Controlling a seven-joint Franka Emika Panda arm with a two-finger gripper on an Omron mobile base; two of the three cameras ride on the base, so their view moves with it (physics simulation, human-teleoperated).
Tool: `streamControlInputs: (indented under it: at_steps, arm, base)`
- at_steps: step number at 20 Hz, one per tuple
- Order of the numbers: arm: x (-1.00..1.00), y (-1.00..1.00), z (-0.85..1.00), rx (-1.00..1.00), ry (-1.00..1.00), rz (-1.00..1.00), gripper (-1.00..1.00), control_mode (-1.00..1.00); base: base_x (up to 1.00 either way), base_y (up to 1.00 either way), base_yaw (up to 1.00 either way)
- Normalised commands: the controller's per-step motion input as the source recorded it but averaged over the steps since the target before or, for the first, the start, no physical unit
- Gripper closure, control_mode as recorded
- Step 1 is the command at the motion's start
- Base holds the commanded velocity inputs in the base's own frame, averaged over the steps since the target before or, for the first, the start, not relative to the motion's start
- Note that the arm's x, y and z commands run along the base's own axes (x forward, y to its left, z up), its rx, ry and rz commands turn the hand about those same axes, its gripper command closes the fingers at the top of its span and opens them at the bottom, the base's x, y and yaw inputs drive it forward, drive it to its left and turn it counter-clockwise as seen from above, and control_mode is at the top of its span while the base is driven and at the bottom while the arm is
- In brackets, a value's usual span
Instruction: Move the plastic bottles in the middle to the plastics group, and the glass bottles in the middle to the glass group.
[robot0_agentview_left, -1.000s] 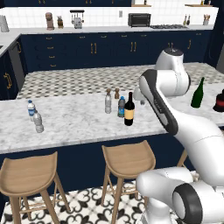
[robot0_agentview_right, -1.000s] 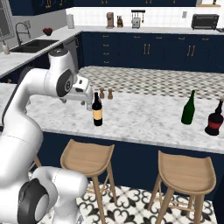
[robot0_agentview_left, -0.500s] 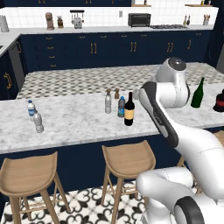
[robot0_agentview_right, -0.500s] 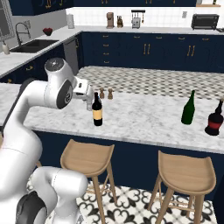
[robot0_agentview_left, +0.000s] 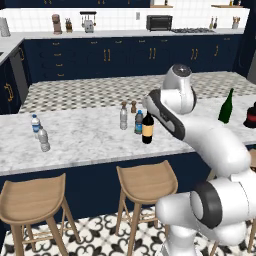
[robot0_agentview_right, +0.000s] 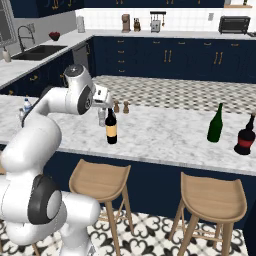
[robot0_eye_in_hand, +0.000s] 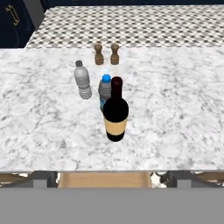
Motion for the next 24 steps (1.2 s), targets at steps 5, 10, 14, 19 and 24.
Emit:
streamControlInputs:
  at_steps: [5,10,14,19,24]
  arm:
    - [0.51,-0.07,-0.32,0.0,0.06,0.0,-1.0,-1.0]
    - [0.42,0.0,-0.61,0.0,0.0,0.0,-1.0,-1.0]
    - [0.42,0.0,-0.71,0.0,0.0,0.0,-1.0,-1.0]
    - [0.37,0.0,-0.56,0.0,0.0,0.0,-1.0,-1.0]
    - [0.22,0.0,0.0,0.0,0.0,0.0,-1.0,-1.0]
  base:
    - [0.0,0.0,0.0]
    - [0.0,0.0,0.0]
    - [0.0,0.0,0.0]
    - [0.0,0.0,0.0]
    - [0.0,0.0,0.0]
